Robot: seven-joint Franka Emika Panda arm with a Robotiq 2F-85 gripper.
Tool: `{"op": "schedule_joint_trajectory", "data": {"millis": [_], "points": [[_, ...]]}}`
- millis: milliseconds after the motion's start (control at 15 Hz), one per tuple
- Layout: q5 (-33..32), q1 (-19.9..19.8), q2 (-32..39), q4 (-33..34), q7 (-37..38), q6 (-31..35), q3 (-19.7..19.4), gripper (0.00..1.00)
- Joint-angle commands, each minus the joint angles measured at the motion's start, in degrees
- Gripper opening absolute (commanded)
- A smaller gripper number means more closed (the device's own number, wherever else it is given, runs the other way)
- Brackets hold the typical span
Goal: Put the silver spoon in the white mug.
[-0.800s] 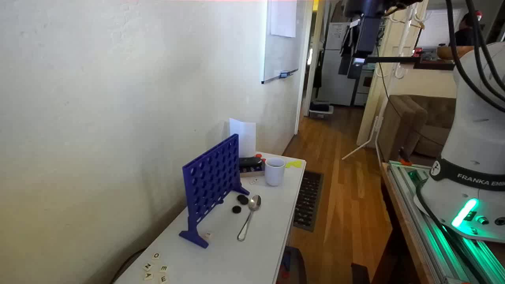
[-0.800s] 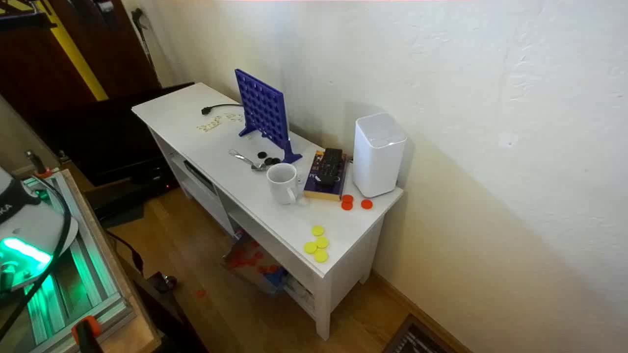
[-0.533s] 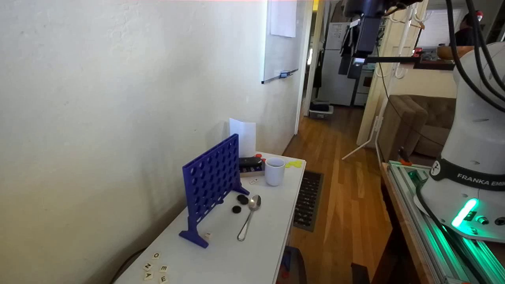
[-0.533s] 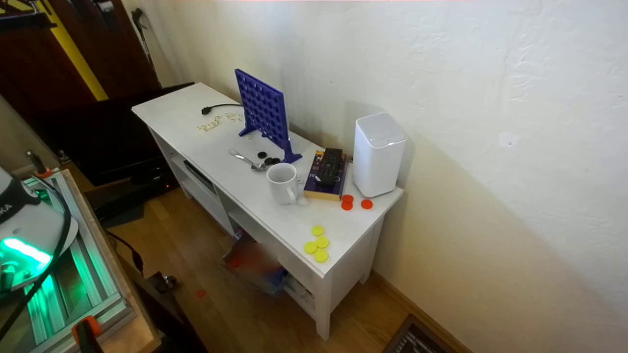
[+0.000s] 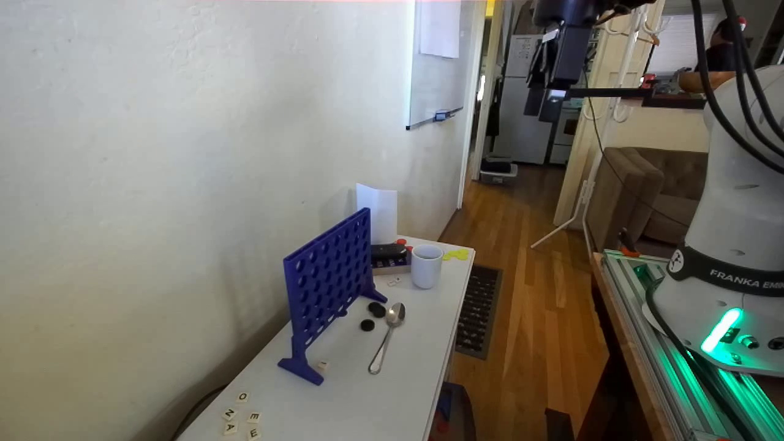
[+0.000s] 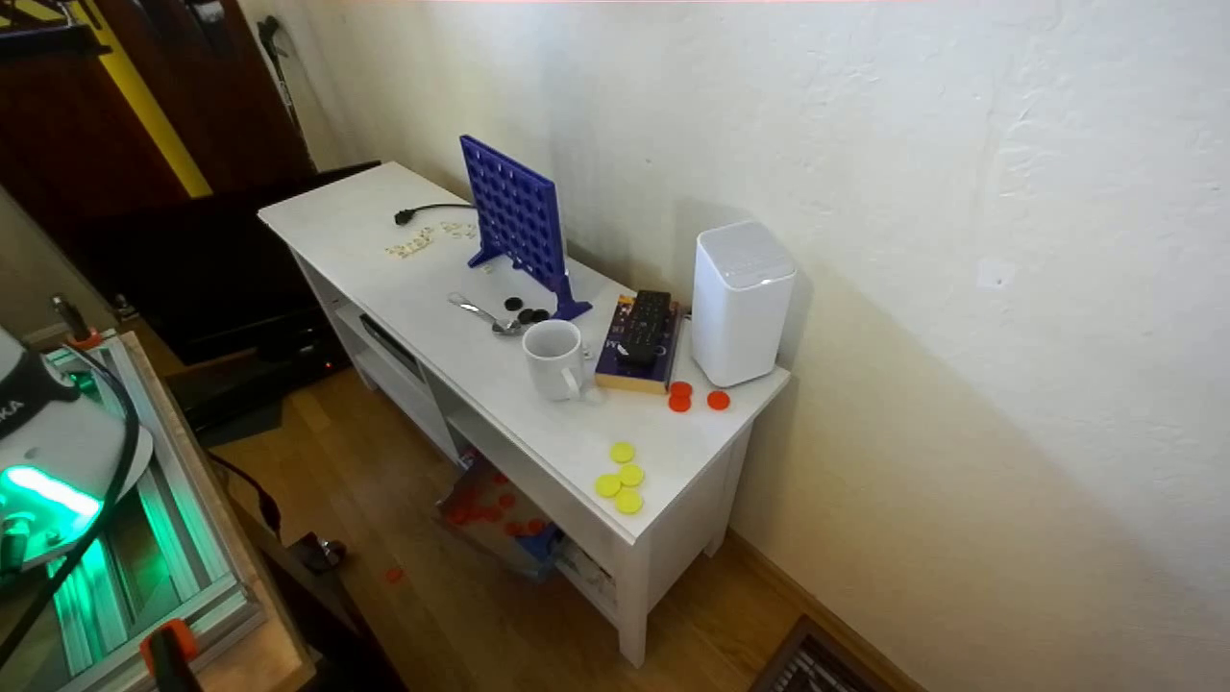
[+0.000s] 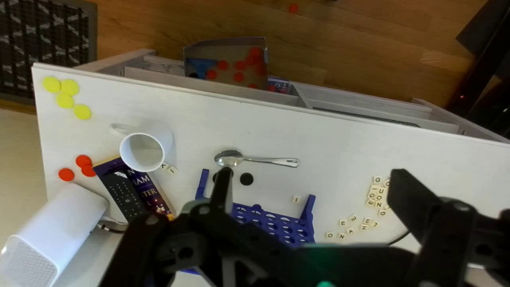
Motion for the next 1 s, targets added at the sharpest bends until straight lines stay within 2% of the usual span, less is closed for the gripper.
{"op": "schedule_joint_trajectory", "data": {"millis": [0, 333, 533, 933], "points": [[-1.7, 1.8, 5.0, 1.8, -7.1, 4.3, -1.1, 1.0], [-3.5, 5.4, 16.8, 4.9, -17.5, 11.8, -0.5, 1.0], [-7.0, 6.0, 25.4, 7.3, -21.9, 16.0, 0.2, 1.0], [-10.5, 6.3, 40.6, 12.3, -36.1, 24.5, -0.3, 1.0]]}}
